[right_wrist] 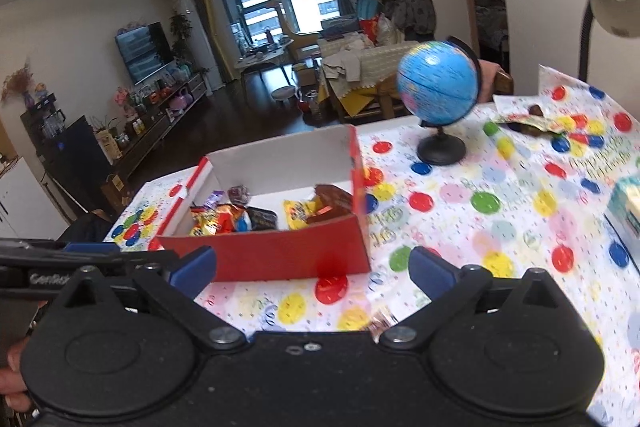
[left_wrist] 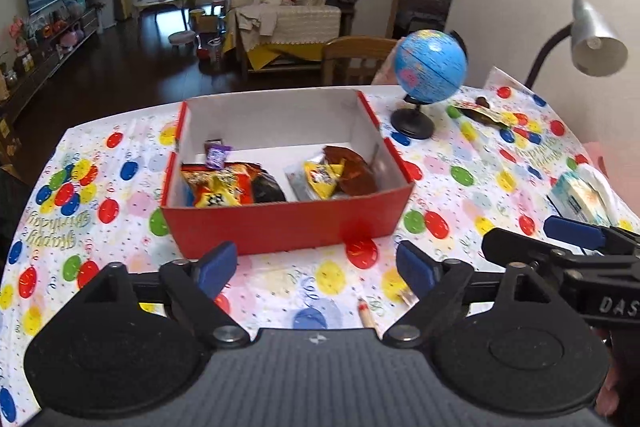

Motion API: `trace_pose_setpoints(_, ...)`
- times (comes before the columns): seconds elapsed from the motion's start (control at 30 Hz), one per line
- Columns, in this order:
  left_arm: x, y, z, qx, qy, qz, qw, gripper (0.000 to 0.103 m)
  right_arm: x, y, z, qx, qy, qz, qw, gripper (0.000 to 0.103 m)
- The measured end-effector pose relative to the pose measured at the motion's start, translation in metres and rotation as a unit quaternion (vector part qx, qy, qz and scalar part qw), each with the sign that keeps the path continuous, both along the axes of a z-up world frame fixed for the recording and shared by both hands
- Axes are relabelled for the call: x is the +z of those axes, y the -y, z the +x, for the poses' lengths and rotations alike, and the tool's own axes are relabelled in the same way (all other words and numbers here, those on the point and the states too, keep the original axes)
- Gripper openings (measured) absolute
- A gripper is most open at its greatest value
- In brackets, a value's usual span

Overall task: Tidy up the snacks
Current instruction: 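Withdraw both tools from the box toward the remaining snacks, then grasp the wooden stick with the left tool while the right tool grasps the clear-wrapped candy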

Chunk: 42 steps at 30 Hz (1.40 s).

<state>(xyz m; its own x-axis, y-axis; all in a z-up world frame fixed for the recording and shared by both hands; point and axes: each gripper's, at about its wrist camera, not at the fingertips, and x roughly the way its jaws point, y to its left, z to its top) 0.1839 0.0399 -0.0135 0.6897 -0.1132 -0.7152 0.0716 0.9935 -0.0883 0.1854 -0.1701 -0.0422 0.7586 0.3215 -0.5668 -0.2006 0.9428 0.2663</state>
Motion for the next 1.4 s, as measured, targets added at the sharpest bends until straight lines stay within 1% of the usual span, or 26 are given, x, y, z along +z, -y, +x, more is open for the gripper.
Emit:
trace_pose_setpoints(0.07,-0.005,0.005,-0.003,-0.007,-0.004,-0.008,0.9999,0.090,-0.006,0.007,-0.003,-0.008,-0.005,0.001,1.000,0.103)
trace_pose_setpoints(0.17,-0.016,0.012,-0.006,-0.007,-0.010,-0.018,0.9998,0.102,-0.015,0.016,-0.009,-0.025,-0.006,-0.006,1.000,0.103)
trace_pose_setpoints(0.33,-0.037,0.024,-0.007,0.005,-0.021,-0.014,0.9997,0.102,-0.033,0.034,-0.012,-0.049,-0.018,-0.027,0.998,0.103)
trace_pose_setpoints(0.47,-0.059,0.035,-0.003,0.002,-0.058,-0.009,0.9983,0.102,-0.049,0.043,-0.014,-0.058,-0.036,-0.039,0.997,0.102)
trace_pose_setpoints(0.73,-0.099,0.051,0.004,0.016,-0.089,0.014,0.9958,0.102,-0.072,0.047,-0.008,-0.066,-0.060,-0.062,0.994,0.102)
trace_pose_setpoints(0.9,-0.117,0.054,0.010,0.030,-0.104,0.016,0.9940,0.102,-0.084,0.045,-0.001,-0.063,-0.077,-0.060,0.993,0.101)
trace_pose_setpoints(1.03,-0.133,0.057,0.018,0.037,-0.124,0.021,0.9914,0.102,-0.091,0.043,0.007,-0.066,-0.087,-0.058,0.992,0.100)
trace_pose_setpoints(1.27,-0.146,0.065,0.024,0.028,-0.130,0.026,0.9907,0.101,-0.100,0.040,0.021,-0.063,-0.102,-0.061,0.991,0.097)
trace_pose_setpoints(1.4,-0.149,0.070,0.026,0.017,-0.130,0.028,0.9910,0.093,-0.103,0.039,0.027,-0.062,-0.107,-0.060,0.991,0.097)
